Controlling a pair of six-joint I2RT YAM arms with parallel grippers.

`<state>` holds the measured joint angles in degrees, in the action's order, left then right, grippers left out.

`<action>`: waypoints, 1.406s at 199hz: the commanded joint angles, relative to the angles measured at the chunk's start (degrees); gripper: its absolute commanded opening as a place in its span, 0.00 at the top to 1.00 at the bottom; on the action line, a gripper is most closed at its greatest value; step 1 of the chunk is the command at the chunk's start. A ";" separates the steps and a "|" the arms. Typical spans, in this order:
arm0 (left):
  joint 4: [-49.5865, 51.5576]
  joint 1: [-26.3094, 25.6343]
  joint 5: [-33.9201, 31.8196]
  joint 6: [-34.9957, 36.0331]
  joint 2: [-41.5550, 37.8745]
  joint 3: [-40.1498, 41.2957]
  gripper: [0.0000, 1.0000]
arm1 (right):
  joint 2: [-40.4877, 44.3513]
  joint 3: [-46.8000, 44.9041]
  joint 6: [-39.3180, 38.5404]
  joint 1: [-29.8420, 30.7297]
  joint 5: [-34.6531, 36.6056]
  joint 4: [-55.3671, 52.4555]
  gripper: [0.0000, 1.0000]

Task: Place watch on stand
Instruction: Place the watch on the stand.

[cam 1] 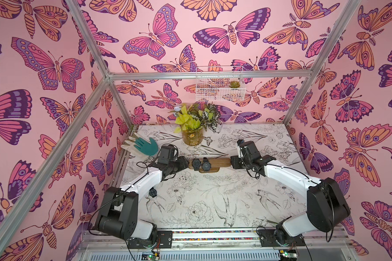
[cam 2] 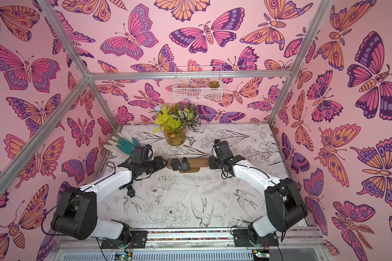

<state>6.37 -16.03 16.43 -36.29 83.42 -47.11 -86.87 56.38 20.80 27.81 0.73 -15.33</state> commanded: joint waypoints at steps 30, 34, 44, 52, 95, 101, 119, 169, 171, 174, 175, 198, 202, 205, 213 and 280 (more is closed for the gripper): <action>-4.42 0.21 4.12 1.40 2.57 -1.49 0.51 | -2.76 3.16 0.38 -0.39 -2.62 -2.15 0.70; -4.46 0.13 4.09 1.54 2.73 -1.56 0.51 | -2.79 3.33 0.45 -0.38 -2.74 -2.15 0.70; -4.52 -0.28 4.37 2.50 3.07 -1.87 0.54 | -2.79 3.79 0.47 -0.39 -3.07 -2.31 0.70; -4.51 -0.65 4.32 2.89 3.28 -1.94 0.55 | -4.73 4.26 0.56 -0.39 -3.37 -2.58 0.70; -4.60 -2.06 4.22 3.15 4.69 -2.37 0.62 | -6.51 5.67 1.12 -0.28 -4.42 -3.21 0.72; -4.53 -2.29 4.11 3.11 4.72 -2.46 0.63 | -6.56 5.67 1.12 -0.20 -4.33 -3.14 0.71; -4.61 -2.81 3.97 3.11 5.13 -2.80 0.64 | -6.75 5.79 0.92 0.19 -4.00 -3.26 0.71; -4.59 -3.59 3.69 2.96 5.45 -2.89 0.67 | -7.75 7.80 0.21 2.05 -0.66 -5.52 0.71; -4.54 -3.62 3.68 2.93 5.46 -2.87 0.67 | -7.78 7.96 0.21 2.13 -0.49 -5.61 0.71; -4.56 -3.65 3.63 2.97 5.42 -2.82 0.67 | -7.86 8.10 0.17 2.23 -0.26 -5.79 0.71; -4.59 -3.65 3.67 2.93 5.43 -2.81 0.67 | -7.91 8.16 0.19 2.28 -0.15 -5.91 0.71; -4.58 -3.96 3.76 2.95 4.94 -2.66 0.68 | -8.84 8.96 0.36 2.90 0.76 -6.90 0.70; -4.55 -4.00 3.74 2.96 4.83 -2.64 0.68 | -8.96 9.00 0.47 3.01 0.71 -6.90 0.70; -4.59 -4.08 3.70 2.98 4.76 -2.63 0.68 | -9.08 9.04 0.41 3.03 0.70 -6.90 0.70; -4.56 -4.25 3.65 2.96 4.66 -2.55 0.68 | -9.36 9.26 0.53 3.42 0.68 -6.99 0.70; -4.57 -5.30 3.28 3.02 4.42 -2.33 0.70 | -11.32 10.96 1.48 4.53 -1.25 -7.25 0.66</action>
<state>2.46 -19.70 17.08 -33.89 88.20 -49.06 -96.03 65.63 21.41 30.48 2.83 -22.31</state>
